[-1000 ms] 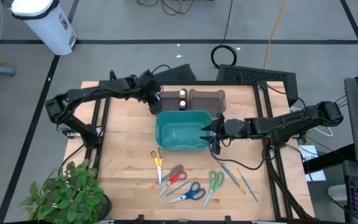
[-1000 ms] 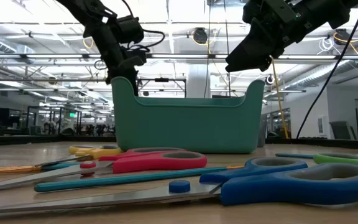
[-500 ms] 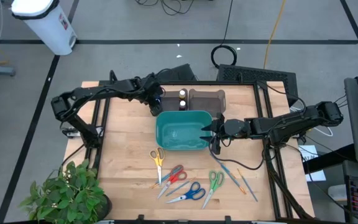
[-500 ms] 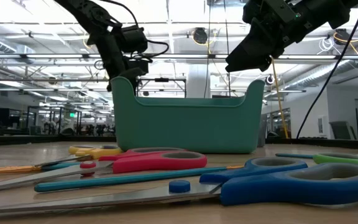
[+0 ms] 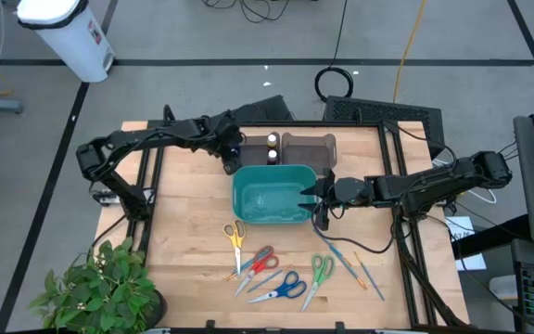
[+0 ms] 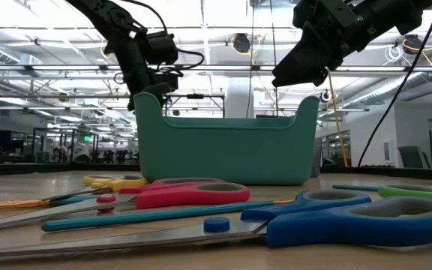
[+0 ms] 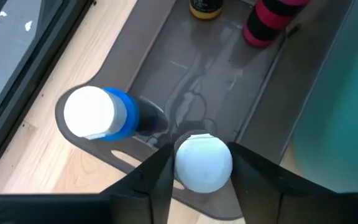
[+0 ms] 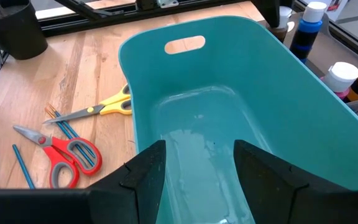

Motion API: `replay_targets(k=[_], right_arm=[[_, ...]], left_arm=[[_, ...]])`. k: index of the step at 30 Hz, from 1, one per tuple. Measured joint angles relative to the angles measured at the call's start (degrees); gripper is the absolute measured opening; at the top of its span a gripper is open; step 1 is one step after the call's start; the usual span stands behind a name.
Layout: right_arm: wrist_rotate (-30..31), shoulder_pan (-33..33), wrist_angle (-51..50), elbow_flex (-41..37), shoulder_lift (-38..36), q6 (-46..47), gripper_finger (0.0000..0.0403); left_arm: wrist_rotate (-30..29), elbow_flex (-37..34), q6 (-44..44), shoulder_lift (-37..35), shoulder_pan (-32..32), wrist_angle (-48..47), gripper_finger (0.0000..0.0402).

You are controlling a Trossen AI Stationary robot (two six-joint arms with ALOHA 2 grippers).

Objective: Pick & Place Paint Supplies
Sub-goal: Put the brown paint bottle into the left black bin, then put the blue paint brush into the right black bin

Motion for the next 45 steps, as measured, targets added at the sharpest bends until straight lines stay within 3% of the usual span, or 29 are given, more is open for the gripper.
replay_targets(k=[8, 17, 33, 45], right_arm=[[0.0, 0.0, 0.0, 0.0, 0.0, 0.0, 0.018], [0.0, 0.0, 0.0, 0.0, 0.0, 0.0, 0.018], [0.0, 0.0, 0.0, 0.0, 0.0, 0.0, 0.018], [0.0, 0.0, 0.0, 0.0, 0.0, 0.0, 0.018]], left_arm=[[0.0, 0.0, 0.0, 0.0, -0.1, -0.1, 0.02], [0.0, 0.1, -0.1, -3.1, -0.1, -0.3, 0.0207], [0.1, 0.2, -3.6, -20.2, -0.9, 0.1, 0.0207], [0.2, 0.2, -2.9, -33.2, -4.9, 0.2, 0.0207]])
